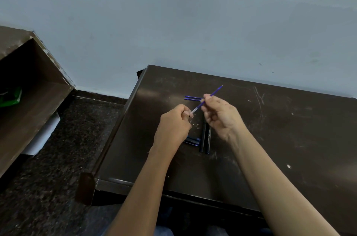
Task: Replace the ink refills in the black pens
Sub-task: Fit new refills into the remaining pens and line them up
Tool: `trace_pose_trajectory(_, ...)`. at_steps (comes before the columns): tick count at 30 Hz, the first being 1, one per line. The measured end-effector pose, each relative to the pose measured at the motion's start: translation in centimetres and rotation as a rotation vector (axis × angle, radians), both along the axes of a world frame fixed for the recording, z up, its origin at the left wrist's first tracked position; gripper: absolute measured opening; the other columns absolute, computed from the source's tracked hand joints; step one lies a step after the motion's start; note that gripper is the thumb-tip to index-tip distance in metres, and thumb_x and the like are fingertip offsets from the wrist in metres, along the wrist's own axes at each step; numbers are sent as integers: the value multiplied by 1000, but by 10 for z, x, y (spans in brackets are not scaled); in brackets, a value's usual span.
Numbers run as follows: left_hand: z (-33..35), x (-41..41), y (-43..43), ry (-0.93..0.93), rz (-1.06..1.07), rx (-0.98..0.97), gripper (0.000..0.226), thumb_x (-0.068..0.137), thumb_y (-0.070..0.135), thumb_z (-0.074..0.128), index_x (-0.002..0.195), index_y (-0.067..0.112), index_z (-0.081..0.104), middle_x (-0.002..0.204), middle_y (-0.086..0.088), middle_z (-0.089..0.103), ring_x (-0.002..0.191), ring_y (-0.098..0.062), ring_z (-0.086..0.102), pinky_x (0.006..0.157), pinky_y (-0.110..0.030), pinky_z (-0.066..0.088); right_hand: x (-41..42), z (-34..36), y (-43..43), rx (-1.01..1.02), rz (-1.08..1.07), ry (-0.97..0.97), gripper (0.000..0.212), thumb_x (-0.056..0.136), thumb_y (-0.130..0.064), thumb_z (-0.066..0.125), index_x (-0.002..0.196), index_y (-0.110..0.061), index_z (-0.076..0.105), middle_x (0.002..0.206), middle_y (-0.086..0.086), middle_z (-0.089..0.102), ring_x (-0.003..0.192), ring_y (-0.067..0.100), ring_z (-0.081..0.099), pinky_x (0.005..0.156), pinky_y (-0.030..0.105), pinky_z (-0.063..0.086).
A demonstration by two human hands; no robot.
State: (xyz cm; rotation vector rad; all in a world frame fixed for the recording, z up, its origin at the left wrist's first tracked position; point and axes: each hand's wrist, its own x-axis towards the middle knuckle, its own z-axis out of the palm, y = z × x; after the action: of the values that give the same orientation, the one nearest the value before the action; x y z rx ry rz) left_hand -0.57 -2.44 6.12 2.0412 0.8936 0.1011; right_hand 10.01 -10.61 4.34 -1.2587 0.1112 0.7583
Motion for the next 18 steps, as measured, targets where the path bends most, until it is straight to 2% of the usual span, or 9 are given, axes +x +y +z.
trace_pose_trajectory(5,-3,0,2,15,12,-27,19,98,23,39,96,23,58,95,-3,67,66,-8,51,54,-20,35,-17,-2,8,0,141,-20,12,88,-5,63,98,-7,69,82,5,69,59,7,60,57,16,49)
trace_pose_trajectory(9,-3,-2,2,-8,35,-54,20,98,21,39,95,23,59,95,-3,67,65,-5,50,54,-19,33,1,1,11,-22,60,-127,12,88,-2,61,96,-5,69,74,5,66,56,10,52,54,18,44)
trace_pose_trajectory(10,-3,-2,2,-10,41,-55,21,99,21,39,95,23,59,95,-3,67,65,-5,50,54,-18,33,10,1,12,-84,45,-231,12,87,-4,62,97,-6,70,74,7,66,57,10,52,56,20,44)
trace_pose_trajectory(12,-3,-2,2,-12,50,-53,21,99,21,39,94,23,59,96,-3,68,66,-5,50,54,-18,33,29,-5,15,-338,92,-554,14,85,-11,65,96,-13,73,78,7,70,65,11,58,67,24,49)
trace_pose_trajectory(14,-2,-2,2,-9,53,-55,21,99,22,39,96,23,59,97,-2,67,65,-5,49,54,-19,34,47,-12,18,-621,240,-839,17,85,-14,65,98,-16,75,90,3,72,82,10,62,81,23,47)
trace_pose_trajectory(16,-2,-2,2,-3,53,-57,22,99,22,38,97,23,60,97,-2,67,63,-4,47,54,-19,33,62,-22,21,-797,436,-967,20,85,-12,64,101,-16,75,101,4,72,96,16,64,91,28,48)
trace_pose_trajectory(18,-2,-2,3,-1,56,-56,23,98,23,37,96,23,60,97,-1,67,62,-4,47,53,-19,33,73,-32,24,-956,609,-1053,21,84,-13,63,100,-20,74,106,8,71,100,26,65,93,38,51)
